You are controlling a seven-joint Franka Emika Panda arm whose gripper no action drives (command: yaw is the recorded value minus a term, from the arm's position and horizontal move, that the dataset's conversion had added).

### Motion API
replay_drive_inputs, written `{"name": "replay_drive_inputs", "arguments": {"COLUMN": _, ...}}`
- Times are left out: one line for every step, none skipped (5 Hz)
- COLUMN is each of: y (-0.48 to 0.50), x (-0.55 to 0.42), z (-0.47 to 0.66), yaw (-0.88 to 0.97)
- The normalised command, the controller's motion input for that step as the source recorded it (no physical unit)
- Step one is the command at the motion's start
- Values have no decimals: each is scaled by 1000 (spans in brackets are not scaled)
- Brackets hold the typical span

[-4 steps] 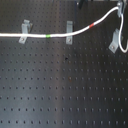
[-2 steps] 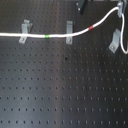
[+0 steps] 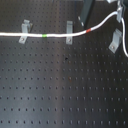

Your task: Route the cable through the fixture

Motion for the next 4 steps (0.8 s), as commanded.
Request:
{"name": "replay_drive_inputs", "arguments": {"y": 21, "x": -138, "z": 155, "yaw": -840}}
{"name": "replay_drive_inputs", "arguments": {"y": 49, "x": -255, "z": 38, "yaw": -711}}
{"name": "replay_drive_inputs", "arguments": {"y": 197, "x": -243, "z": -1, "yaw": -263}}
{"name": "replay_drive_inputs", "arguments": {"y": 251, "x": -296, "z": -1, "yaw": -129}}
